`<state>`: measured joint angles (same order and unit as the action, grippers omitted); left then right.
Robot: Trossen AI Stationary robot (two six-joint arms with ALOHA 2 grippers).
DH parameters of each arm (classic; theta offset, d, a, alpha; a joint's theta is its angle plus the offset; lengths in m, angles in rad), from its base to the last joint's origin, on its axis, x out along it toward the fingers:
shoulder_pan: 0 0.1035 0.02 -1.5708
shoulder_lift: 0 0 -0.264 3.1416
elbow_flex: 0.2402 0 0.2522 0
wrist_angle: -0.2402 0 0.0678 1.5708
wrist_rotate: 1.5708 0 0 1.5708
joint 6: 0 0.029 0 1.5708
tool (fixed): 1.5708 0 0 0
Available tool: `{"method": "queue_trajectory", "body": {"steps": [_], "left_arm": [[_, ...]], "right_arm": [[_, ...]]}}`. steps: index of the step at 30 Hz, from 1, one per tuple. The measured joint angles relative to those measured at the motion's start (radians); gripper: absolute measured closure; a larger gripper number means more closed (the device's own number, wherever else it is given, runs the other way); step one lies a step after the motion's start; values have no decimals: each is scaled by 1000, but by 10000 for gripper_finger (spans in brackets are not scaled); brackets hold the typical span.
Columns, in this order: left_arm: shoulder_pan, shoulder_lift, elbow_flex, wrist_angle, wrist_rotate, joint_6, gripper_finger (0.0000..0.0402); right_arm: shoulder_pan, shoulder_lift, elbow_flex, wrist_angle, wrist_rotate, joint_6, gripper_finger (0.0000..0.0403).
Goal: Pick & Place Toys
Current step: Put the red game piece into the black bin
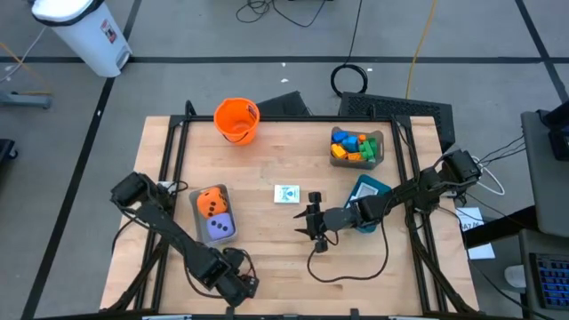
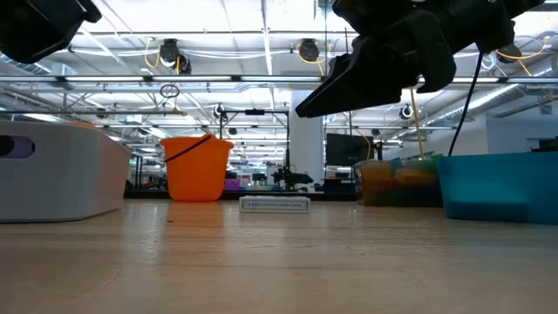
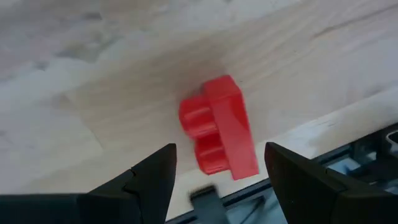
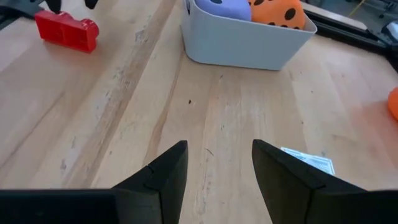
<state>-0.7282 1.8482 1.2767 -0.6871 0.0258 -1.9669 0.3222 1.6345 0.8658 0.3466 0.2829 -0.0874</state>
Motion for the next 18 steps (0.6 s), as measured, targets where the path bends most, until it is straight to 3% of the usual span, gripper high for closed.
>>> {"method": "queue_trajectory", "body": {"steps": [8,14,18], "left_arm": [[0,76,92,-1,5,-33,149],[5,139,106,0,114,-33,149],[6,149,101,-29,93,-26,149]], "right_arm": [[0,0,0,0,0,-50,232],[0,0,0,1,0,-57,232],[-1,0,0,1,0,-56,232]]}}
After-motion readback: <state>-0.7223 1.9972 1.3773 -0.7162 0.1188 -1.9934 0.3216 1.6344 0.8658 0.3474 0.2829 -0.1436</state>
